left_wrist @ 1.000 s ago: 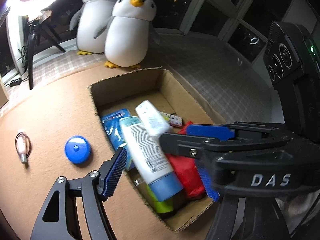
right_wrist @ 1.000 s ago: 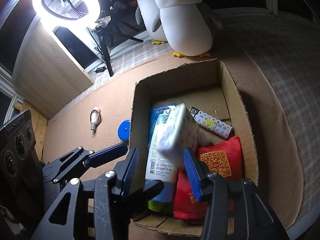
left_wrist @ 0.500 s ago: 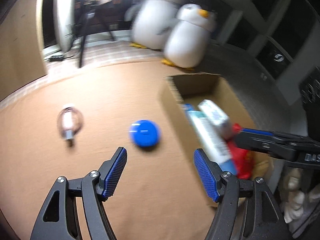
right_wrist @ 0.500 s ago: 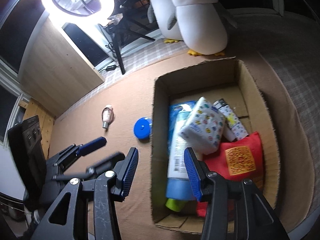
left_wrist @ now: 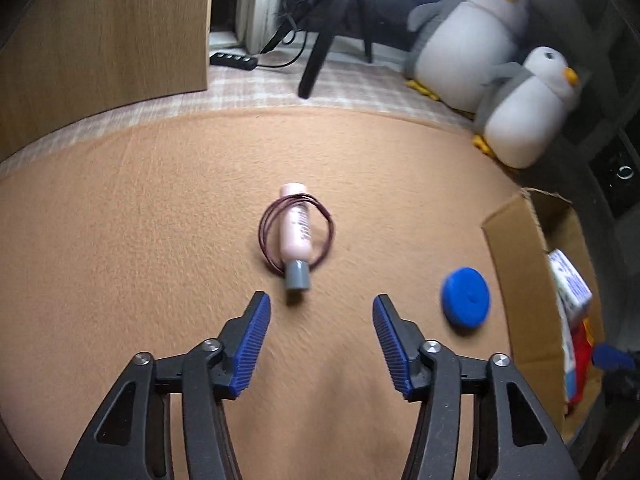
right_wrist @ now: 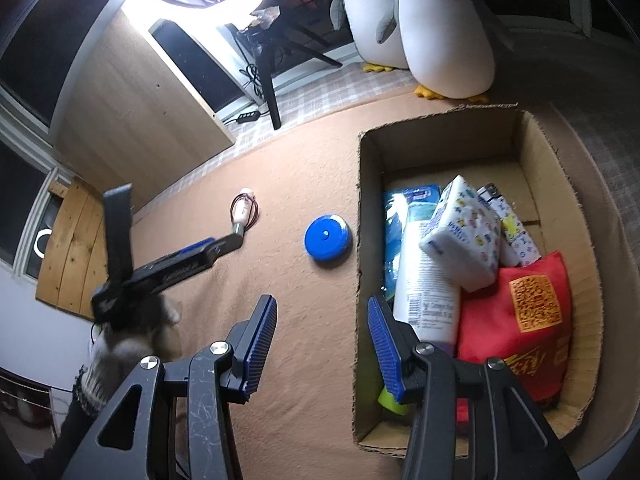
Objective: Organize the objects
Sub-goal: 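Grasp the pink bottle's grey cap with the left tool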
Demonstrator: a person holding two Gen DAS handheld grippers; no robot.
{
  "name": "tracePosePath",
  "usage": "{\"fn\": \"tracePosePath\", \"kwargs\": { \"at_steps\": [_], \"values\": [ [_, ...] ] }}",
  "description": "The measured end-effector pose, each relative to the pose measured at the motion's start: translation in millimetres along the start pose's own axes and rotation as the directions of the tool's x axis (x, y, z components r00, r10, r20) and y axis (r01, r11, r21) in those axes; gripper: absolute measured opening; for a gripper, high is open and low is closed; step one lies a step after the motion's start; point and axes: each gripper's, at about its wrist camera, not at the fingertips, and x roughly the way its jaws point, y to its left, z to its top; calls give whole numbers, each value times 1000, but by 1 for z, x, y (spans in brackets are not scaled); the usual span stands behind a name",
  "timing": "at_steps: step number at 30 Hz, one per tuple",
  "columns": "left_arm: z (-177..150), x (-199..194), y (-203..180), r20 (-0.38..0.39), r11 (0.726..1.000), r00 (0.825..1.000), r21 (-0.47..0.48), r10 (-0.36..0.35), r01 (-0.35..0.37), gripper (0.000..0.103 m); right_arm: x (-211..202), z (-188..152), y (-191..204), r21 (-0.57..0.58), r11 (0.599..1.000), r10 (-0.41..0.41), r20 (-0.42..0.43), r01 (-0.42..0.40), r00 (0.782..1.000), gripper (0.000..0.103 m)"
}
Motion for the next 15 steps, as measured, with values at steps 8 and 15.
{"fn": "tracePosePath", "kwargs": {
  "at_steps": [8, 15],
  "values": [
    [15, 23, 10, -17, 999, 999, -21, 43, -44, 35, 2, -5, -1, -2, 1000, -3, -17, 2, 1000, 44],
    [18, 30, 13, -27, 999, 999, -17, 37, -37, 16, 6, -5, -1, 1, 1000, -7, -30, 7, 1000, 44]
  ]
}}
